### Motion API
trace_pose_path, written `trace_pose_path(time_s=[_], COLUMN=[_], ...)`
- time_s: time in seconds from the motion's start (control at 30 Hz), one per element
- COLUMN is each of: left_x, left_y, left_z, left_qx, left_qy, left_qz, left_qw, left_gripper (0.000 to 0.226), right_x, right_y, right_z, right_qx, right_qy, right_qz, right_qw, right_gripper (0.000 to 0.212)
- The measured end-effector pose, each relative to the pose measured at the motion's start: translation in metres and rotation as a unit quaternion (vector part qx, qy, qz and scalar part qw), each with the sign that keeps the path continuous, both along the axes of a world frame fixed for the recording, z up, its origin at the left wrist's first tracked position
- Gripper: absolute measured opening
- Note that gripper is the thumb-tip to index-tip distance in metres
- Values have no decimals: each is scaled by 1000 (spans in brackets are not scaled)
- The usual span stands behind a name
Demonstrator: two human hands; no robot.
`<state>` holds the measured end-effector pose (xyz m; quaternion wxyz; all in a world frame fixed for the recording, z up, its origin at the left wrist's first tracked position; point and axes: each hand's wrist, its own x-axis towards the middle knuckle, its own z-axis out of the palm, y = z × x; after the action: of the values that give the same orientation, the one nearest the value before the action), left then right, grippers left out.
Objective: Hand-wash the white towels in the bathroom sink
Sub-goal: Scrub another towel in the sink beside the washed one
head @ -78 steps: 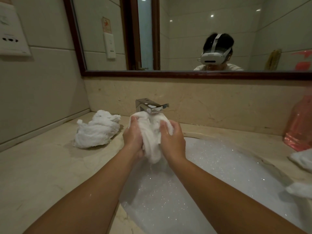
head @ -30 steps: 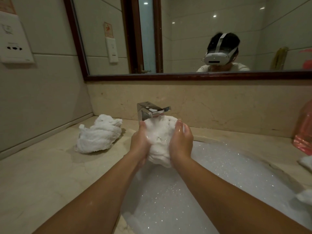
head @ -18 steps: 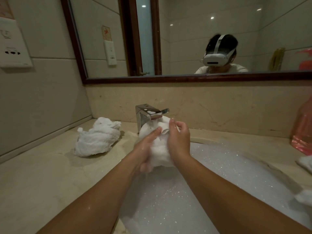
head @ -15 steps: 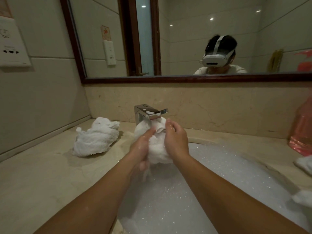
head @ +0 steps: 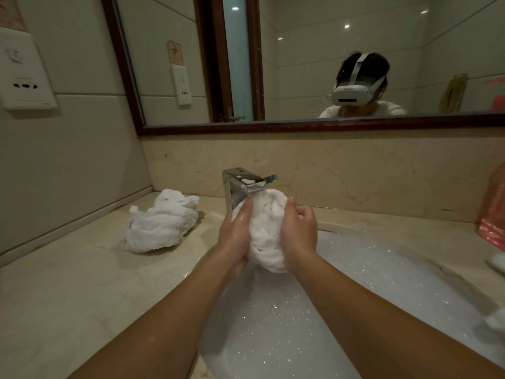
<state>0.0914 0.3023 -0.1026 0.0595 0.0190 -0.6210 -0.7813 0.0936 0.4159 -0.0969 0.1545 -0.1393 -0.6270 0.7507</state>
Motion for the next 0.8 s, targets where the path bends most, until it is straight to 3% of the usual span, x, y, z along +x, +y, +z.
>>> trace_pose_path(time_s=[0.1,0.23,0.27,0.43,0.6,0.67,0.8], left_x=[-1,2,2,3,6,5,6], left_y=[-1,-6,-6,-4,0,0,-3], left_z=[-1,0,0,2,5,6,9], left_qx=[8,25,27,-2,-10,-16,-60], left_qy=[-8,-47,-46,9,8,19,74], left_qz=[-8,-18,-3,49,80,124,235], left_qw=[1000,998,999,999,997,992,967], left_gripper=[39,74,74,41,34,36,32], right_x=[2,1,2,2,3,6,11], right_y=[-3,-7,-9,-12,-13,-15,-26], right_z=[-1,0,2,2,1,1,1], right_qx=[-2,7,5,5,43,54,64], right_qy=[38,87,87,59,39,40,31], right_qz=[-10,-5,5,24,26,42,99], right_qw=[999,996,996,998,998,997,992], right_gripper=[32,13,14,23,34,44,88])
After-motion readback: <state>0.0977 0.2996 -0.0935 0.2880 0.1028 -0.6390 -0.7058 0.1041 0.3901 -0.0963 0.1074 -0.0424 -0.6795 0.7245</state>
